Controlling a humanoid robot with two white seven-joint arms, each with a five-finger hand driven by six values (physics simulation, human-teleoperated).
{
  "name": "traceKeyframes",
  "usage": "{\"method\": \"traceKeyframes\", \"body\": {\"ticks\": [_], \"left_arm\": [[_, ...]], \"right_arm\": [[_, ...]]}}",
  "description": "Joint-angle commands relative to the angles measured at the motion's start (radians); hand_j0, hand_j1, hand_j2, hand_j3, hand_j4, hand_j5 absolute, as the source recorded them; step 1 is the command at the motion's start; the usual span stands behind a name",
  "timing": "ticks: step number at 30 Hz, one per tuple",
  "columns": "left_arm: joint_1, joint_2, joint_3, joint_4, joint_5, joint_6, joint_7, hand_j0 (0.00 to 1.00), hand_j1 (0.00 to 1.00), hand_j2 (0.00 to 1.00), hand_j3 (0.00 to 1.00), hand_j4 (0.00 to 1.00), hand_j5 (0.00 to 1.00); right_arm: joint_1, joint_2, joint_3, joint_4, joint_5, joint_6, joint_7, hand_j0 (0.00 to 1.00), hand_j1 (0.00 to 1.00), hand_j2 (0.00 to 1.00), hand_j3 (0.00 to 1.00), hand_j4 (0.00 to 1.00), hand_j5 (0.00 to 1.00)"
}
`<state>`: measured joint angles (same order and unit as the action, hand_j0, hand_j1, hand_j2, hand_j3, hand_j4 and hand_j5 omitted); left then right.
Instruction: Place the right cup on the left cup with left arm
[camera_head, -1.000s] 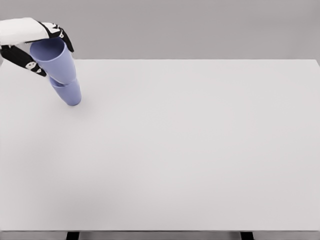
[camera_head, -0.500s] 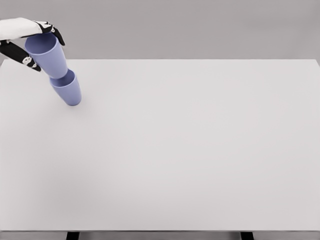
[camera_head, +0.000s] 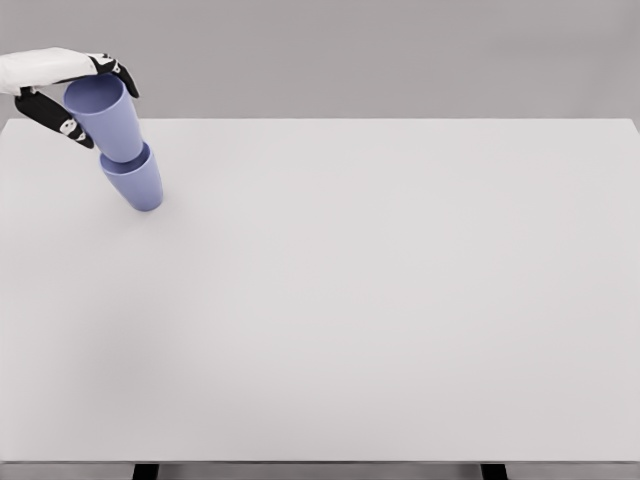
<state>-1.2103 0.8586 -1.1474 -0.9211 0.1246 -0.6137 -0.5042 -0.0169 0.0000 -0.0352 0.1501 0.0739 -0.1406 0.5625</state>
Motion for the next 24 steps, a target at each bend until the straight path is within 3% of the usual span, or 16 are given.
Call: {"method": "traceKeyframes", "body": {"ticks": [1, 24], "left_arm": [[0.000, -0.001, 0.000, 0.010, 0.007, 0.003, 0.001, 0.40, 0.40, 0.40, 0.40, 0.40, 0.40], [0.008, -0.018, 0.000, 0.030, 0.007, 0.003, 0.003, 0.40, 0.40, 0.40, 0.40, 0.40, 0.40]], "right_arm": [[0.000, 0.000, 0.000, 0.000, 0.001, -0.001, 0.000, 1.00, 1.00, 1.00, 1.00, 1.00, 1.00], [0.000, 0.000, 0.000, 0.000, 0.001, -0.001, -0.001, 1.00, 1.00, 1.00, 1.00, 1.00, 1.00]]}}
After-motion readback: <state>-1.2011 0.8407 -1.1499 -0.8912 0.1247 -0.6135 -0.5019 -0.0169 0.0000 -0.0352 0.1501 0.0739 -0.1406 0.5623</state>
